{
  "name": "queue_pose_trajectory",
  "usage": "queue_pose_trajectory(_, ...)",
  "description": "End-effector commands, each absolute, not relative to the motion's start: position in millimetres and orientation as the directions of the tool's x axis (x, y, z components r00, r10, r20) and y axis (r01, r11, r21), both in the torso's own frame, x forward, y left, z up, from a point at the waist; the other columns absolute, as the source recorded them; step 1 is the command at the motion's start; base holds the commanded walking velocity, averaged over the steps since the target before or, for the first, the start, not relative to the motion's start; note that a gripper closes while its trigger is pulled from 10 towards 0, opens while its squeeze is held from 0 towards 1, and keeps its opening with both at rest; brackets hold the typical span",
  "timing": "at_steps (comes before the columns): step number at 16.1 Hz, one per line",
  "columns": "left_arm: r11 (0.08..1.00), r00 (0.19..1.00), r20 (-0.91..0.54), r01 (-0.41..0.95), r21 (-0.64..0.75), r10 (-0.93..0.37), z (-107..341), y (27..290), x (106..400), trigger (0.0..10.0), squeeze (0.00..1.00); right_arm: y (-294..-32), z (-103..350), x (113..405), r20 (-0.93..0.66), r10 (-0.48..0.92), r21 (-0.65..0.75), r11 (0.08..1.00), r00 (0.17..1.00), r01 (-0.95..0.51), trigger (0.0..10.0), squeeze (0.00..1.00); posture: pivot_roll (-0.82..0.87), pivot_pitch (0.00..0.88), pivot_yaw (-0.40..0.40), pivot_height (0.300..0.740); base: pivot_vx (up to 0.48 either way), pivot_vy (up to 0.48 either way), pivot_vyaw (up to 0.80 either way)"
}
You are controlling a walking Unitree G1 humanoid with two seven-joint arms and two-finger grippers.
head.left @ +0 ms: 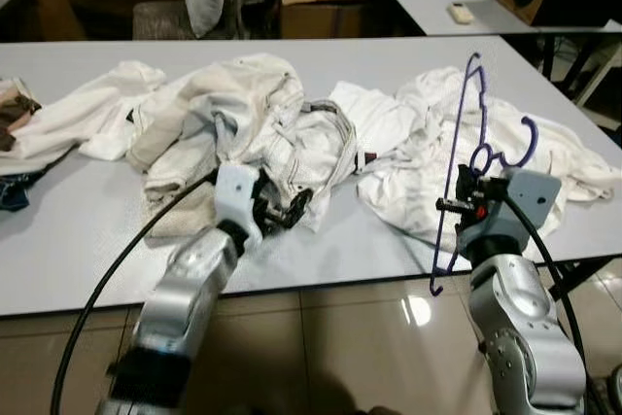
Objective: Hang hanger
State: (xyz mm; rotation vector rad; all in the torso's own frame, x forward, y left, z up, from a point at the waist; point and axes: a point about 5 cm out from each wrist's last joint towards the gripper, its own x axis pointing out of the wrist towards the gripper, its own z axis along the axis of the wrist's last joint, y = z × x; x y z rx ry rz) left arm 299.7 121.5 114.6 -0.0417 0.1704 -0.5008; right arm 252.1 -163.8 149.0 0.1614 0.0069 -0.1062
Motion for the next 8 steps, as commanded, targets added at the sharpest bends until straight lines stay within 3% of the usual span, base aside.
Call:
queue_pose_trajectory(1,0.881,0.858,-0.202,0.47,-0.06,-0.471,109,121,301,4.9,0.0,-166,151,254,0.002,-0.12,0.156,0.981,0.993,0.119,10.0,0.0,-0.07,0.011,-0.012,0.74,0.0,0.0,0.0)
queue_pose_trajectory(2,0.896,0.873,-0.204,0.442,-0.051,-0.442,109,121,306,3.5,0.0,-167,152,254,0.005,-0.127,0.159,0.979,0.992,0.124,10.0,0.0,-0.07,0.014,-0.007,0.74,0.0,0.0,0.0)
queue_pose_trajectory(5,0.899,0.877,-0.199,0.433,-0.066,-0.437,110,117,312,2.0,0.0,-166,151,253,0.0,-0.131,0.163,0.978,0.991,0.129,10.0,0.0,-0.07,0.015,-0.007,0.74,0.0,0.0,0.0)
queue_pose_trajectory(6,0.903,0.88,-0.208,0.425,-0.055,-0.427,110,115,316,0.4,0.0,-166,150,252,-0.002,-0.13,0.165,0.978,0.992,0.128,10.0,0.0,-0.07,0.015,-0.007,0.74,0.0,0.0,0.0)
queue_pose_trajectory(8,0.915,0.892,-0.209,0.401,-0.044,-0.401,111,116,320,0.0,0.0,-166,150,253,-0.001,-0.129,0.167,0.978,0.992,0.127,10.0,0.0,-0.07,0.014,-0.008,0.74,0.0,0.0,0.0)
